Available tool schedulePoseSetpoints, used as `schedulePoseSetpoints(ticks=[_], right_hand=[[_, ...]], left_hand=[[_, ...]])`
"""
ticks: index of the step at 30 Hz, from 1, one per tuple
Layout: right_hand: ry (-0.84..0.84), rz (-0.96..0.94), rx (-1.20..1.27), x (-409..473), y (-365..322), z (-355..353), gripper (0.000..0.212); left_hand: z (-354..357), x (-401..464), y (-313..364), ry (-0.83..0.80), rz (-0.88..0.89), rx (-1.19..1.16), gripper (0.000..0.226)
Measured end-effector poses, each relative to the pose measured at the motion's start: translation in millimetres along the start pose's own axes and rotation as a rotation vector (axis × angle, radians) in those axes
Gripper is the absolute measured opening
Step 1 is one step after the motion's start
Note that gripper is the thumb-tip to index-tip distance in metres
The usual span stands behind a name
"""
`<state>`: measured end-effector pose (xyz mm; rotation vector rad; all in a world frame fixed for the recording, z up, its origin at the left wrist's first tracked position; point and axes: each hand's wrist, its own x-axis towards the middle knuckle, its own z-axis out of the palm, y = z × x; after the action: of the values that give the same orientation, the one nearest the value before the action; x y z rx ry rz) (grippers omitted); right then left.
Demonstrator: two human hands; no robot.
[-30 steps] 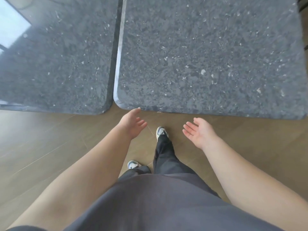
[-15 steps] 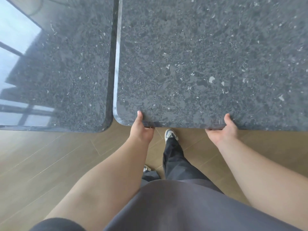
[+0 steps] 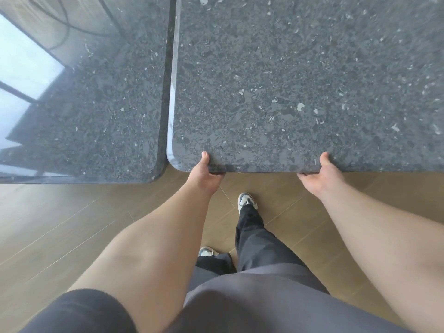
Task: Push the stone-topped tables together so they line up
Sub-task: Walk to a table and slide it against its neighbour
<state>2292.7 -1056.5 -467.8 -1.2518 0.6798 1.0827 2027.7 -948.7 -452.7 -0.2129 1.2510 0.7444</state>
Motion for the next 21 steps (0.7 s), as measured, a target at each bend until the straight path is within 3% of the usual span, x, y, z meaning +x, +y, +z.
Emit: schedulePoseSetpoints(ticks=[9, 17, 21], right_hand=[[0.002, -0.049, -0.014, -2.8, 7.0, -3.6, 0.040], [0.002, 0.040, -0.019, -2.0, 0.3, -4.3, 0.042], [-0.021, 0.072, -0.007, -2.5, -2.1, -5.9, 0.044]], left_hand=[[-12.7, 2.4, 4.6, -0.064, -0.016, 0.088, 0.023], [-11.2, 11.4, 3.3, -0.019, -0.020, 0.052, 0.018], [-11.7, 14.8, 0.5, -0.002, -0.016, 0.025, 0.028]])
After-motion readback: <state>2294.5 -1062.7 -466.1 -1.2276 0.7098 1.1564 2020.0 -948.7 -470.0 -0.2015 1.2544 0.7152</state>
